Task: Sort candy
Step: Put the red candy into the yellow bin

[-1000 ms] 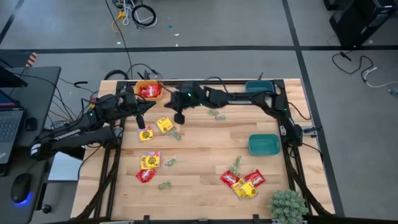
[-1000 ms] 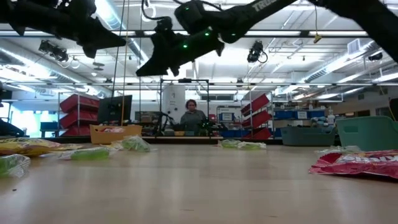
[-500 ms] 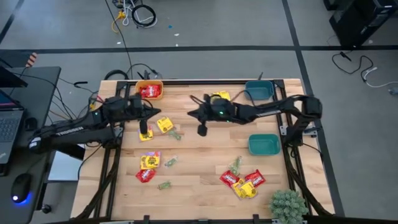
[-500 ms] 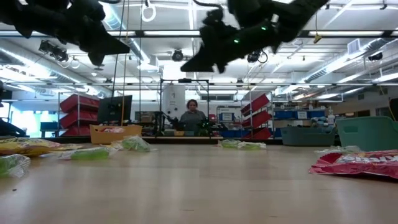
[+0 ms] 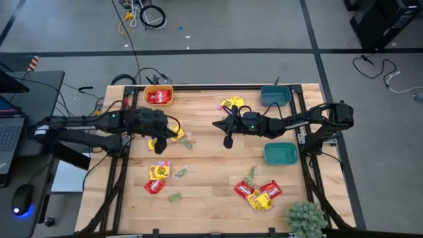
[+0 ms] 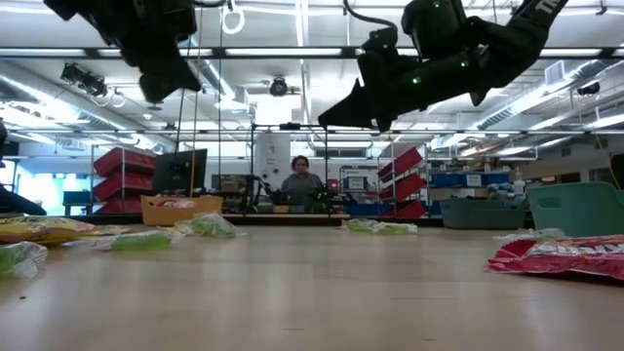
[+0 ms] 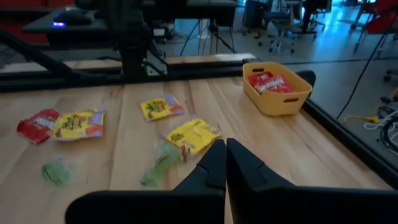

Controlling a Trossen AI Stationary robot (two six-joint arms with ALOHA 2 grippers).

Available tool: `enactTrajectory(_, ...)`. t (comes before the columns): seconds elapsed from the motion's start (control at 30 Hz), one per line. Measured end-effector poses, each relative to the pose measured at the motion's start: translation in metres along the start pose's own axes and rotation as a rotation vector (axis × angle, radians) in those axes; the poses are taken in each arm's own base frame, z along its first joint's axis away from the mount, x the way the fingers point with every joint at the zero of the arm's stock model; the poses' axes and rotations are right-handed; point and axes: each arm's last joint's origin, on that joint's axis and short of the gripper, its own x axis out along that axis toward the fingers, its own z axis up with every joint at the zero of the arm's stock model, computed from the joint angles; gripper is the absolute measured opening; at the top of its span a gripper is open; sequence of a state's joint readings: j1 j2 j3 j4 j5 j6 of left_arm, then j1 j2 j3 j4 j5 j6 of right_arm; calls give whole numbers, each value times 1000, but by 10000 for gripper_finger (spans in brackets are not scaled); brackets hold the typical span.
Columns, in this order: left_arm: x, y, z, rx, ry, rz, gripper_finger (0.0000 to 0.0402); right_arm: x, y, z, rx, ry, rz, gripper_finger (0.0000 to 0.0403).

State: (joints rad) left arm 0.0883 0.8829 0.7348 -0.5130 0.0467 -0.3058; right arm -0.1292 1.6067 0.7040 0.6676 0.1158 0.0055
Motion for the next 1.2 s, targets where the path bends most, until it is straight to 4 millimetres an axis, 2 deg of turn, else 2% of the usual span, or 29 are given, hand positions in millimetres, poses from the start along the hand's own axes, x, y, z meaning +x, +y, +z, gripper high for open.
enactTrajectory(0.3,22,-30,-26,-164,401,21,11,0,7,-1,-10,-6,22,0)
enactTrajectory(0.57,35,-61,-56,-186,688,-26,91,0,7,-1,-13,-7,22,0)
enactTrajectory(0.87,53,-97,-91,-184,830,17,178,0,7,-1,-21,-7,22,0)
enactTrajectory(1.03,63,-116,-108,-185,848,7,195,0,7,-1,-26,-7,21,0)
enactTrajectory(1.2,73,-126,-128,-185,900,74,196,0,7,0,-32,-7,21,0)
